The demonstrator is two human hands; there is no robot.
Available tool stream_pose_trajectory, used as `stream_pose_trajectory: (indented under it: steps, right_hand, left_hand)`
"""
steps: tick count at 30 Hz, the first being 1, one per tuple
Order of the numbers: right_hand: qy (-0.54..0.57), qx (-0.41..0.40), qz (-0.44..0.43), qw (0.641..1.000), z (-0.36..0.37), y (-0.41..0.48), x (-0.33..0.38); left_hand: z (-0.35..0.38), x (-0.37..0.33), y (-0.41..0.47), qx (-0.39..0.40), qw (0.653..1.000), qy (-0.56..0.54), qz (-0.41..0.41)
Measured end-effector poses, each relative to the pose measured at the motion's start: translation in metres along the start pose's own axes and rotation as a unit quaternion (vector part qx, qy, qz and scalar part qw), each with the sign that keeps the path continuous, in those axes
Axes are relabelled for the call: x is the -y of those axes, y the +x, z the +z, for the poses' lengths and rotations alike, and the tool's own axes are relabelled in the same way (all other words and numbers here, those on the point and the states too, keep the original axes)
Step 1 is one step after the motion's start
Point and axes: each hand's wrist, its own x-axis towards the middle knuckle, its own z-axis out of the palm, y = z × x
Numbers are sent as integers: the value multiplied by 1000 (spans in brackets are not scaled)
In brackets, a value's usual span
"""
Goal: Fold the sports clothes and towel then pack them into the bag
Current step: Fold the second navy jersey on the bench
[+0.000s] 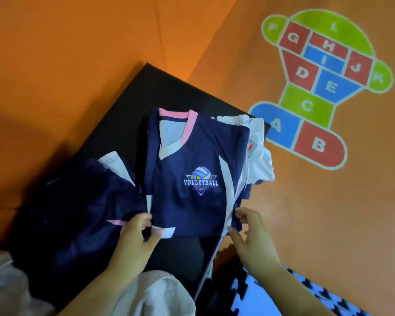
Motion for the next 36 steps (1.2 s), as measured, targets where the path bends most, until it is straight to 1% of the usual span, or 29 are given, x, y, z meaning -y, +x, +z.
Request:
stream_pose_trajectory:
  steps: [2,4,8,9,14,18,20,21,23,25,27,29,30,32,34,36]
  right_hand:
    - [8,26,37,999,5,-3,-5]
    - [13,49,52,997,8,1,-8]
    - [-53,87,62,993,12,14,-15]
    - [-54,90,68,992,13,14,-18]
    - [9,107,78,991,9,0,-26]
    - [57,55,61,995,-2,-23,-17]
    - [85,33,46,995,-9,-33,-8]
    - [82,26,32,996,-12,-37,-3]
    - [53,16,-6,998,-17,-46,9]
    - [6,-1,-50,999,-23,-53,22]
    - [-55,19,-75,995,-28,-57,29]
    - [-118,62,-74,988,-31,-60,30]
    - [-165,61,-88,980,-32,-60,31]
    - [-244,0,-156,957,-30,-60,31]
    - [-253,-63,-179,948,-28,-61,28]
    - [-239,-90,-187,948,-28,-65,27]
  left_hand:
    - [4,7,-2,30,999,19,-8]
    - [5,8,-1,29,999,33,-4]
    - [1,3,0,24,997,74,7]
    - [-2,2,-1,25,997,71,6]
    - [-17,1,-17,50,998,31,5]
    - [-26,-7,-34,30,999,-22,19]
    - [-30,-12,-42,15,998,-44,39]
    - [-33,-15,-46,11,998,-42,54]
    - [-39,-22,-55,22,996,-24,86]
    - [-45,-29,-63,54,993,-29,100]
    - [-51,-35,-68,82,991,-21,107]
    - [-56,-35,-68,86,986,51,132]
    - [-57,-36,-68,79,981,93,148]
    - [-59,-40,-68,46,975,136,171]
    - [-60,-43,-71,14,969,141,203]
    - [-61,-44,-77,2,960,147,239]
